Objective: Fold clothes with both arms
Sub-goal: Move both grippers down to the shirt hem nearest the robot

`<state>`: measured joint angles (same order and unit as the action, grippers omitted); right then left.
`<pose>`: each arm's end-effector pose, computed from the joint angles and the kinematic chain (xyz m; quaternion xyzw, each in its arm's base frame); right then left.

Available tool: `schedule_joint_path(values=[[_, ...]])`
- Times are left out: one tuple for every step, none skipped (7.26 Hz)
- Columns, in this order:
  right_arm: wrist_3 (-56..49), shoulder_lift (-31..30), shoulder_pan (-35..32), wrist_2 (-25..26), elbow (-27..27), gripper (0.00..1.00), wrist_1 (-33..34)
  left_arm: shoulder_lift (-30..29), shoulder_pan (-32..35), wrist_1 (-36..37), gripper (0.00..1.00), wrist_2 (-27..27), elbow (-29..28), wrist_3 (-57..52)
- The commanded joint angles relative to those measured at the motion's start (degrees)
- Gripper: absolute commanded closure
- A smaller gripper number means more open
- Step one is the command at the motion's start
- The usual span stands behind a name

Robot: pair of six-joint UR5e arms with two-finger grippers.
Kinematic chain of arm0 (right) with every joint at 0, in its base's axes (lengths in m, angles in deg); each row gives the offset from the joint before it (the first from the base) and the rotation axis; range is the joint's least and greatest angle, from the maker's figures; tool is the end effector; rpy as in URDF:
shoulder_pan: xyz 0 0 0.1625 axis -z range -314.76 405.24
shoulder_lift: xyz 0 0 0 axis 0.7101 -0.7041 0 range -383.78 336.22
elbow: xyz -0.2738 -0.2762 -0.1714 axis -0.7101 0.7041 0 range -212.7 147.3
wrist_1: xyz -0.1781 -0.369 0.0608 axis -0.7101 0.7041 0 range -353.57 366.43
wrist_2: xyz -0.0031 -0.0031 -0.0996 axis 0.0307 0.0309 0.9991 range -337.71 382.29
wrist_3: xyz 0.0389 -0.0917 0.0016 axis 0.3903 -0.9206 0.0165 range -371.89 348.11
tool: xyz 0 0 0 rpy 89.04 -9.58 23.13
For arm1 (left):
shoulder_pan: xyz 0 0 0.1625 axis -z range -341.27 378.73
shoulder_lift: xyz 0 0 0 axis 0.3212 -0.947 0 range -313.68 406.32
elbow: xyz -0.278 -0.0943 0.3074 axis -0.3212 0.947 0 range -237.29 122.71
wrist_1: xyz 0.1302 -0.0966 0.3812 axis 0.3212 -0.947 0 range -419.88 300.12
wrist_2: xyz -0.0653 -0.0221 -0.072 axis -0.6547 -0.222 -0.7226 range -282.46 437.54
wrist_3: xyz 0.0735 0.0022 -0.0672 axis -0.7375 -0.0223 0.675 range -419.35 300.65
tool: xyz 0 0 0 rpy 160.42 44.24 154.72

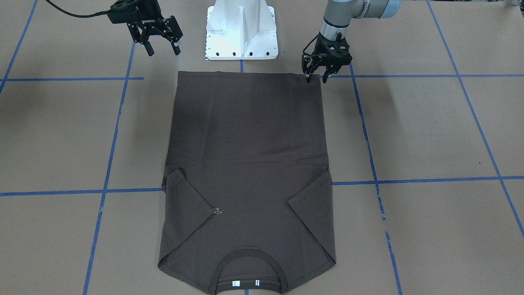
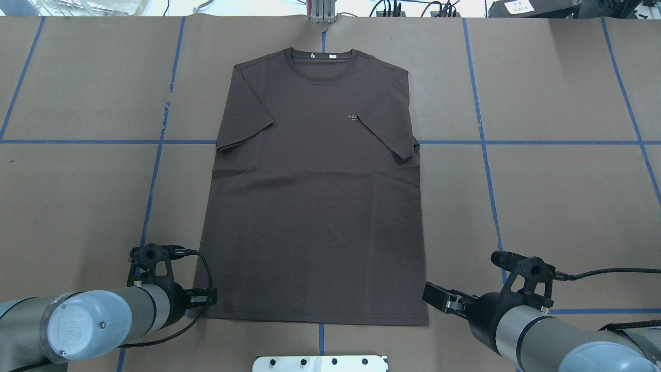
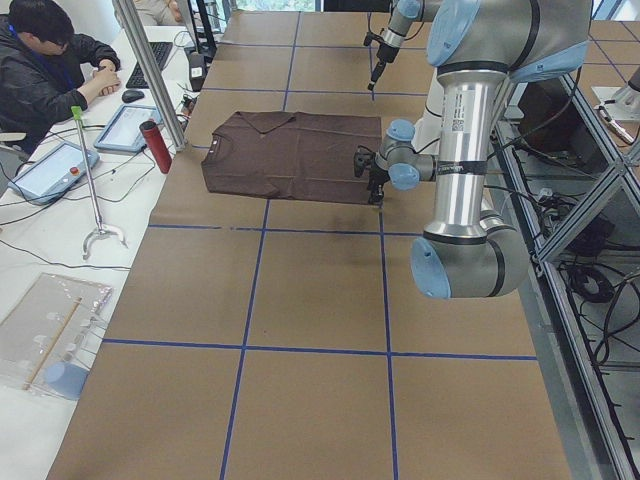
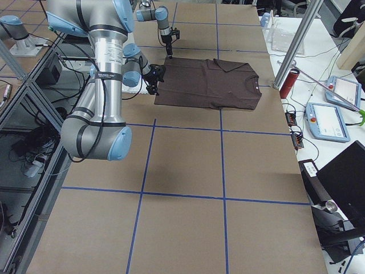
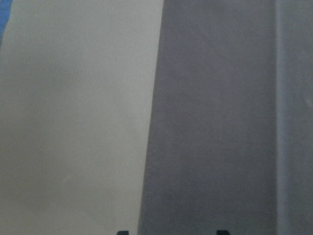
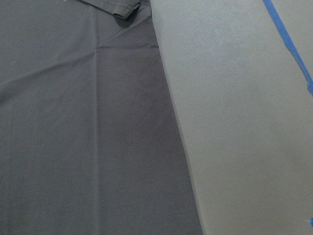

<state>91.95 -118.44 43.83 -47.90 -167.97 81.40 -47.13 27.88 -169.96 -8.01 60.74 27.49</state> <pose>-0.3927 -0.1769 0.3014 0.1015 -0.4735 0.1952 0.8529 0.4710 -0.2187 0.3657 0.0813 0.4283 -0.0638 0.8977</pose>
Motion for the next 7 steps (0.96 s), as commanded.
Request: schedule_joint_path(values=[[-0.04,0.00,0.01,0.32,0.00,0.02,0.00,0.02,-0.80,0.22,0.39,0.04,0.01,0.26],[0.05,0.00,0.01,0.32,0.00,0.02,0.00,0.81,-0.80,0.23,0.39,0.04,0.01,0.26],[0.05,0.00,0.18,0.32,0.00,0.02,0.00,1.07,-0.80,0.23,0.39,0.04,0.01,0.26],[0.05,0.00,0.18,0.32,0.09,0.02,0.00,1.08,-0.97,0.23,0.39,-0.05,-0.17,0.26],[0.05,0.00,0.18,0.49,0.09,0.02,0.09,1.08,-1.50,0.23,0.39,-0.49,-0.08,0.26],[-0.04,0.00,0.18,0.67,0.09,0.02,0.09,1.08,-1.68,0.23,0.41,-0.49,-0.08,0.35],[-0.04,0.00,0.18,0.76,0.09,0.02,0.09,1.08,-1.68,0.23,0.43,-0.75,-0.08,0.26]])
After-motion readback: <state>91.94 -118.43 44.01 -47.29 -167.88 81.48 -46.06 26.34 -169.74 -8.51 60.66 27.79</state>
